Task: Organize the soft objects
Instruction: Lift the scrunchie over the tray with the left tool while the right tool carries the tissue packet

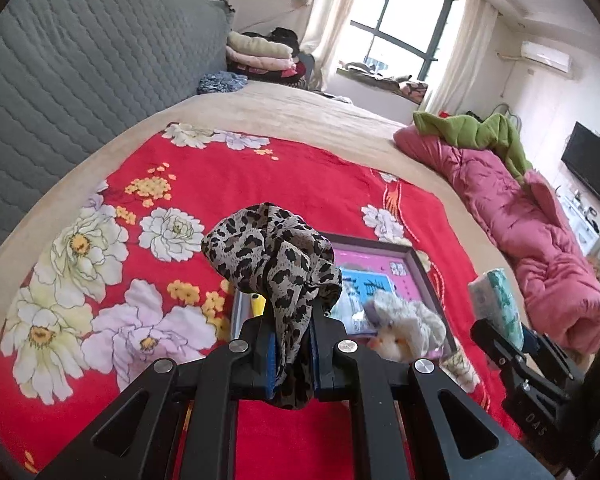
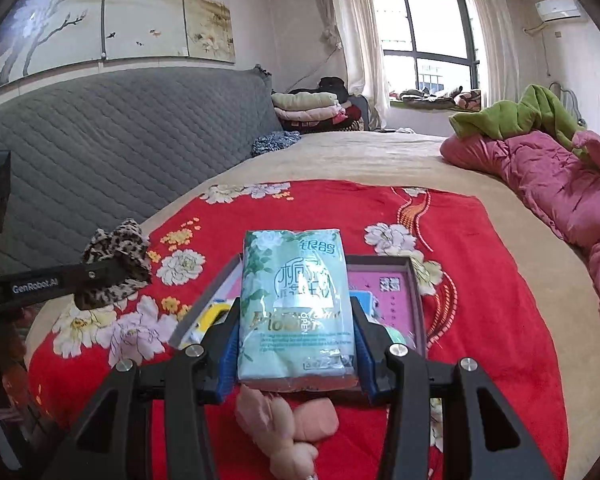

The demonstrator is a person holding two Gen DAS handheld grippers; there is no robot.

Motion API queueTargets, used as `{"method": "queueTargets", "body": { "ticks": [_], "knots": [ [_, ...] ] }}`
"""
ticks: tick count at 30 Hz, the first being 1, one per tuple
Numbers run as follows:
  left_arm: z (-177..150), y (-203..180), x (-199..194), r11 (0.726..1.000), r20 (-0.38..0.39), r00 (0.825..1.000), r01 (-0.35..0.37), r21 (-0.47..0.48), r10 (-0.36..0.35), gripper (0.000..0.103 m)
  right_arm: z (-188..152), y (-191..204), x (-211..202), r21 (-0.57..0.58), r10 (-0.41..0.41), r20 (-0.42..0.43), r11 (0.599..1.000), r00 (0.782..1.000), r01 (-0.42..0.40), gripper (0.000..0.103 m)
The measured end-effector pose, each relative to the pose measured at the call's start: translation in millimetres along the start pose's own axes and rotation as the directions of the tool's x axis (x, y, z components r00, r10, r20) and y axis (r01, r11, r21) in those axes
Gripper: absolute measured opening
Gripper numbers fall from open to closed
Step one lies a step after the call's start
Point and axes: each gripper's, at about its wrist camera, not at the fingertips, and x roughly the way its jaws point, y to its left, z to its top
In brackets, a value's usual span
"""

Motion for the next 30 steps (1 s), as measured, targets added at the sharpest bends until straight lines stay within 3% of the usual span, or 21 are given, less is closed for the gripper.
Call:
{"method": "queueTargets", "body": {
  "ticks": [16, 30],
  "knots": [
    [21.4, -1.2, 23.7, 0.998, 0.016, 0.998, 0.066, -0.021, -0.066, 0.012, 44.9, 4.3, 24.0, 0.041, -0.033, 0.046, 0.999, 0.998, 0.031, 0.048],
    [11.9, 18.5, 72.9, 0.995, -0.047, 0.995, 0.085, -0.058, -0.088, 0.012, 33.0, 13.9, 57.7, 0.014, -0.041, -0.012, 0.999, 0.999, 0.041, 0.048]
  ]
}}
